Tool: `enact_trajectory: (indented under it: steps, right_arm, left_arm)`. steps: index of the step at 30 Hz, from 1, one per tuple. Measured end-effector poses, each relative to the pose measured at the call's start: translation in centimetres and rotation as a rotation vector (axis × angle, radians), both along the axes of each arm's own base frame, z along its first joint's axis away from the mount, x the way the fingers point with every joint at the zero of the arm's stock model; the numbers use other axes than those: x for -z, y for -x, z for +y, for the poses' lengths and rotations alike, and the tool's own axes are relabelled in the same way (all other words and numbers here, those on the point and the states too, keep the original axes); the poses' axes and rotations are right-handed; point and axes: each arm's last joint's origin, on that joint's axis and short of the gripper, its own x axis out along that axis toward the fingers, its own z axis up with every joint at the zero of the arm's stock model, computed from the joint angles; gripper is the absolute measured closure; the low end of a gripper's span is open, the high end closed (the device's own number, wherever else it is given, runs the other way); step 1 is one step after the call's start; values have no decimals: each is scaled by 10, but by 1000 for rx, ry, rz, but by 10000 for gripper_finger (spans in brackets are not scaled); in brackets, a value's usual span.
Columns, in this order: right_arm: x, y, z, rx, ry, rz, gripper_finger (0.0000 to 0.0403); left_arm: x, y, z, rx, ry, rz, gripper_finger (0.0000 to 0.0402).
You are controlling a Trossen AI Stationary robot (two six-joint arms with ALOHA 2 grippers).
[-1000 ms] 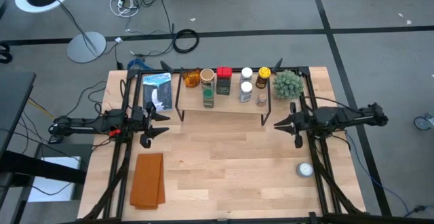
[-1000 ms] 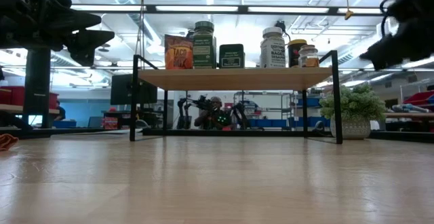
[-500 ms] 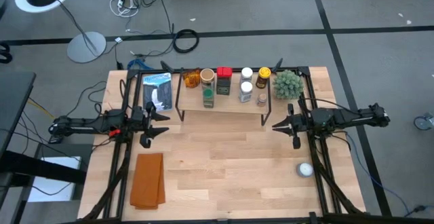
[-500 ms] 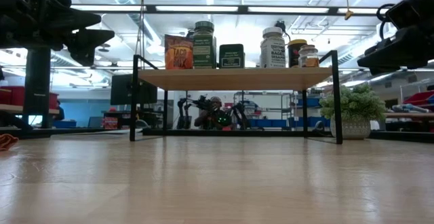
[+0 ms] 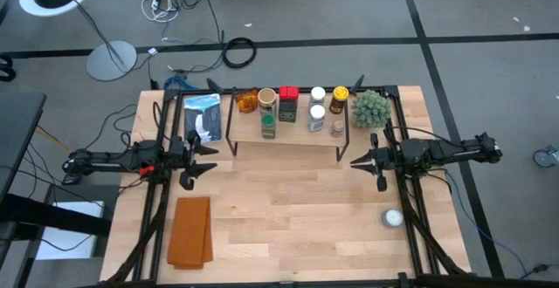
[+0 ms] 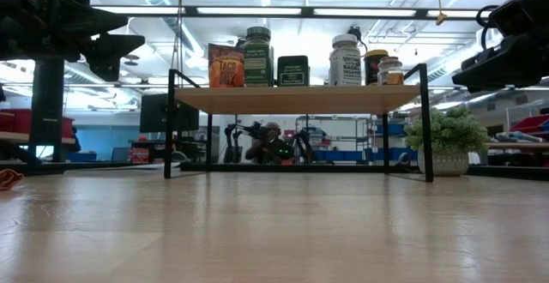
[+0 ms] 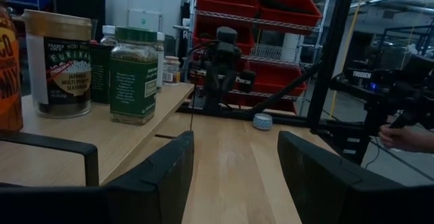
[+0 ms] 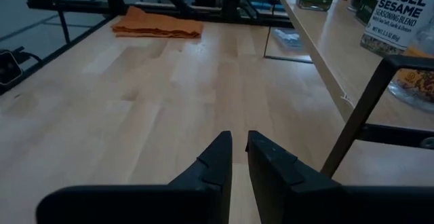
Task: Shelf spices
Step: Return to Home Position
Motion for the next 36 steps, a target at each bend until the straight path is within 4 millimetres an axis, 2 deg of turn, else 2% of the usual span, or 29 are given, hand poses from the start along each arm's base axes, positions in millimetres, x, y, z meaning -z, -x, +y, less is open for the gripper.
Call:
enact_trajectory:
  steps: [7, 15, 19, 23, 36]
  right_arm:
    - [3, 1, 0, 17, -38, 48, 355]
    - [6, -2, -4, 178, -114, 84, 355]
    - [8, -4, -2, 179, -191, 105, 355]
    - [6, -7, -2, 184, -267, 68, 355]
    - [-3, -10, -1, 170, -289, -25, 355]
  left_arm:
    - [0, 0, 0, 0, 0, 0, 183]
    - [0, 0, 0, 0, 0, -1, 183]
    - [0, 0, 0, 0, 0, -1, 183]
    - [0, 0, 0, 0, 0, -1, 183]
    - [0, 0, 0, 0, 0, -1, 183]
